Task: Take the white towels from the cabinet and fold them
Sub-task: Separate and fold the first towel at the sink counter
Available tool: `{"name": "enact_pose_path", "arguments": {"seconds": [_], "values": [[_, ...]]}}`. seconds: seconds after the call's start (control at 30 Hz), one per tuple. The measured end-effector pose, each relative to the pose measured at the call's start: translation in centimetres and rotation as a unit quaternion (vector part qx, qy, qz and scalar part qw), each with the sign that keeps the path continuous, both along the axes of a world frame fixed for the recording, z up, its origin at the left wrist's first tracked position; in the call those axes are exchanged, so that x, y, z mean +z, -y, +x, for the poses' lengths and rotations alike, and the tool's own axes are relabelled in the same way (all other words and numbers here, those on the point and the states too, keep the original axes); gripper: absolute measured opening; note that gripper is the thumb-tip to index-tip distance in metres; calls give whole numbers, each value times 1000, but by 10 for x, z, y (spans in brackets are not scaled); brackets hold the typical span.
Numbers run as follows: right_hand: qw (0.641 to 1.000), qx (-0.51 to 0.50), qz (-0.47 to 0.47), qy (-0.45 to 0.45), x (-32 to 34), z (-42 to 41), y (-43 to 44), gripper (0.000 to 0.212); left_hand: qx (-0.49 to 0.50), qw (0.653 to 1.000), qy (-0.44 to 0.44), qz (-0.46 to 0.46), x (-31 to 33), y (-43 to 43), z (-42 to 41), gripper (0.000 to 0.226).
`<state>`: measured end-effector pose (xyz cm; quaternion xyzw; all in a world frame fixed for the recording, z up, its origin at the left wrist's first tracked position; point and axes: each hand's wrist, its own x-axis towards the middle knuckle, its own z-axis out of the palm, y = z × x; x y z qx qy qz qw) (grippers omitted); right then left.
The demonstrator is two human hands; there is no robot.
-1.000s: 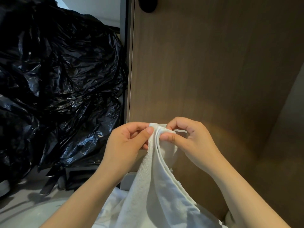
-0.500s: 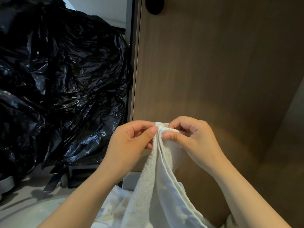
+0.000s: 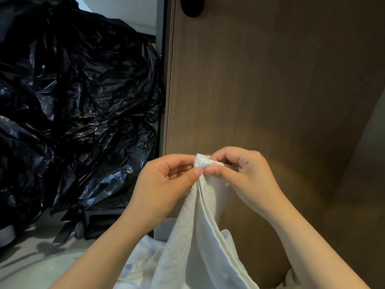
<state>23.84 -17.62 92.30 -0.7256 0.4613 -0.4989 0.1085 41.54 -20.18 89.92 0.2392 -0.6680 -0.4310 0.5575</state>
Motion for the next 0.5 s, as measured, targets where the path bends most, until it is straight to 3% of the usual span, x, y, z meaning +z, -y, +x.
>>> {"name": "enact_pose_path", "arguments": {"seconds": [0.17, 0.5], "values": [[999, 8, 12, -30, 0, -3, -1, 7, 59, 998, -11, -13, 0, -1, -3, 22], [998, -11, -49, -38, 13, -4, 0, 10, 66, 997, -34, -33, 16, 5, 0, 24]]}}
